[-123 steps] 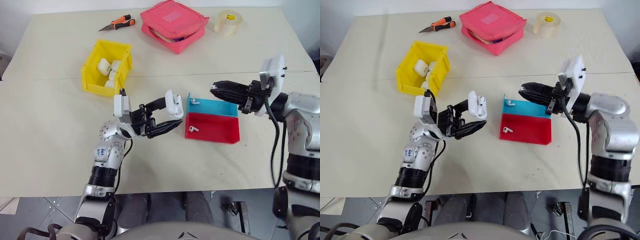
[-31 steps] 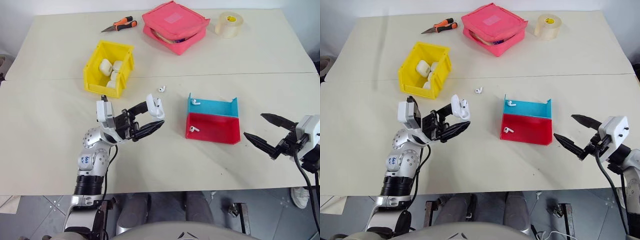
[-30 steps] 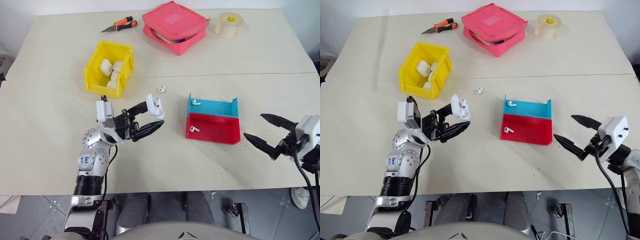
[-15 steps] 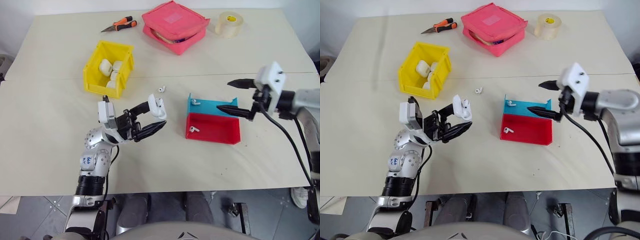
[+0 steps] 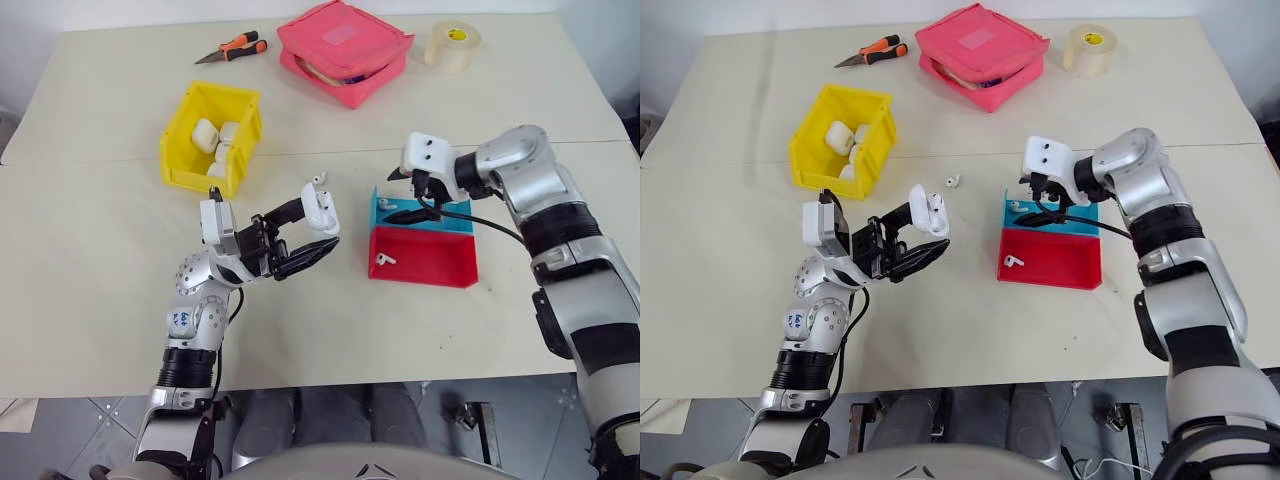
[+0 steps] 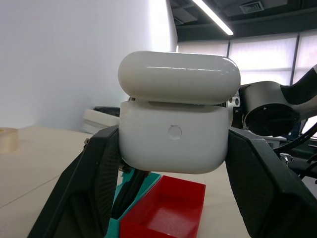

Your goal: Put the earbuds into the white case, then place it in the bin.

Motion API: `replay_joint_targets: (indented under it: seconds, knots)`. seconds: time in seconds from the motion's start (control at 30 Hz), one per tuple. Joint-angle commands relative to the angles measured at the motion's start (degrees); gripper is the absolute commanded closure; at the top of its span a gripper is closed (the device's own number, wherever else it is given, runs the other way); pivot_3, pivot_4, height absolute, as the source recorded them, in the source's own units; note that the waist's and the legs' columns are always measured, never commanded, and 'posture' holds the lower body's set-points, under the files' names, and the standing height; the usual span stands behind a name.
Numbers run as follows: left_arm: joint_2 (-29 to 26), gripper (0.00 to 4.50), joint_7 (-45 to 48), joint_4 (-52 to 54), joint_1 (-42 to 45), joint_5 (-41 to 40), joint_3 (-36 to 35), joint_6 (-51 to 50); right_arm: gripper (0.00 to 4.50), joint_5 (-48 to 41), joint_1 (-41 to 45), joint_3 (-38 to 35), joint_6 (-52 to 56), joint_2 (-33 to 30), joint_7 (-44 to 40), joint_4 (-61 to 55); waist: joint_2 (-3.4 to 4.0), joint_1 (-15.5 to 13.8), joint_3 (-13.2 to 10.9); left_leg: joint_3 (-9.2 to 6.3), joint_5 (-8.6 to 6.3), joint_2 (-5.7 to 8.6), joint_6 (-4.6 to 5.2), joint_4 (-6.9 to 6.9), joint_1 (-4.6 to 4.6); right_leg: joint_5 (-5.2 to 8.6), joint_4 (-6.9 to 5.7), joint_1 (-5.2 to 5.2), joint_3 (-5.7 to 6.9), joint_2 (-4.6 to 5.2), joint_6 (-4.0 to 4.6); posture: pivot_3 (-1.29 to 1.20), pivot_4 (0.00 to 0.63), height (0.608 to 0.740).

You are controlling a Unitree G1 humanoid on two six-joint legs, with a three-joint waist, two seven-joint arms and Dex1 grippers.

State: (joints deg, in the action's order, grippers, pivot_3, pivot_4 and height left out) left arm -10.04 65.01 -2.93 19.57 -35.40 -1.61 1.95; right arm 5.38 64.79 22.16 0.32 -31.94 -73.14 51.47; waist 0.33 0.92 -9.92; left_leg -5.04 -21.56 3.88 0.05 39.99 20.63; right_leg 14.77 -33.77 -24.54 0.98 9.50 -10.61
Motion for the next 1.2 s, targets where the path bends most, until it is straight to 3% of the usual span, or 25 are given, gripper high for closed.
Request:
replay_joint_targets:
  seconds: [0.03, 0.07, 0.17, 0.33, 0.8, 0.9, 1.0, 1.03, 1.2]
  knots:
    - [0.1, 1.72, -0.4, 1.9, -0.4, 0.0, -0.1, 1.0, 0.04, 2.0, 2.6, -0.1, -2.3, 1.1, -1.4, 3.9, 0.00, 0.2, 0.0, -0.05, 0.00, 0.00, 0.00, 0.00, 0.00, 0.00, 0.00, 0.01, 0.03, 0.00, 0.00, 0.00, 0.150, 0.740]
    - [0.1, 1.72, -0.5, 2.0, -0.5, 0.0, -0.1, 1.1, 0.04, 2.5, 3.2, 0.0, -2.4, 1.6, -1.8, 5.0, 0.00, 0.3, 0.0, -0.05, 0.00, 0.00, 0.00, 0.00, 0.00, 0.00, -0.01, 0.01, 0.03, 0.00, 0.01, 0.00, 0.150, 0.740]
    - [0.1, 1.72, -0.7, 1.9, -0.4, 0.0, 0.0, 1.2, 0.61, 4.2, 4.4, 0.7, -2.1, 2.4, -4.0, 7.1, 0.01, 0.8, 0.0, -0.08, -0.01, 0.00, -0.02, 0.00, 0.00, 0.00, -0.03, 0.01, 0.05, 0.00, 0.01, 0.00, 0.150, 0.740]
    - [0.2, 1.72, -0.8, 1.4, 0.1, 0.1, -0.1, 1.4, 2.26, 5.9, 5.2, 0.3, -2.6, 3.3, -4.7, 8.9, 0.01, 0.8, 0.0, -0.10, 0.00, 0.00, -0.05, 0.03, 0.00, 0.01, -0.07, 0.01, 0.06, 0.00, 0.02, 0.00, 0.150, 0.740]
    - [0.3, 1.72, -0.9, 1.3, 0.4, -0.1, 0.0, 1.4, 2.26, 7.6, 4.7, -0.5, -5.2, 5.0, -2.8, 10.4, 0.03, 0.9, 0.0, -0.10, 0.00, -0.01, -0.07, 0.05, -0.02, 0.01, -0.09, 0.02, 0.05, 0.00, 0.02, 0.00, 0.150, 0.740]
    - [0.2, 1.72, -0.9, 1.3, 0.5, -0.1, -0.1, 1.4, 2.84, 7.8, 4.5, -0.6, -5.2, 5.3, -3.0, 10.5, 0.03, 0.9, 0.0, -0.10, 0.00, -0.01, -0.07, 0.05, -0.02, 0.01, -0.09, 0.01, 0.05, 0.00, 0.03, 0.00, 0.150, 0.740]
    - [0.1, 1.72, -1.0, 1.4, 0.5, -0.2, -0.2, 1.3, 3.86, 8.0, 4.2, -0.5, -5.3, 5.3, -3.0, 10.6, 0.03, 0.9, 0.0, -0.10, 0.00, -0.01, -0.07, 0.05, -0.02, 0.01, -0.10, 0.02, 0.05, 0.00, 0.03, 0.00, 0.150, 0.740]
    - [0.1, 1.72, -1.0, 1.4, 0.5, -0.2, -0.2, 1.3, 4.01, 8.1, 4.1, -0.6, -5.4, 5.3, -2.8, 10.6, 0.03, 0.9, 0.0, -0.10, 0.00, -0.01, -0.07, 0.05, -0.02, 0.01, -0.10, 0.02, 0.05, 0.00, 0.03, 0.00, 0.150, 0.740]
    - [0.0, 1.72, -1.1, 1.4, 0.4, -0.1, -0.2, 1.4, 4.01, 8.3, 3.9, -0.9, -5.4, 5.2, -2.5, 10.4, 0.03, 0.9, 0.0, -0.11, 0.00, -0.01, -0.07, 0.05, -0.02, 0.01, -0.10, 0.02, 0.05, 0.00, 0.03, 0.00, 0.150, 0.740]
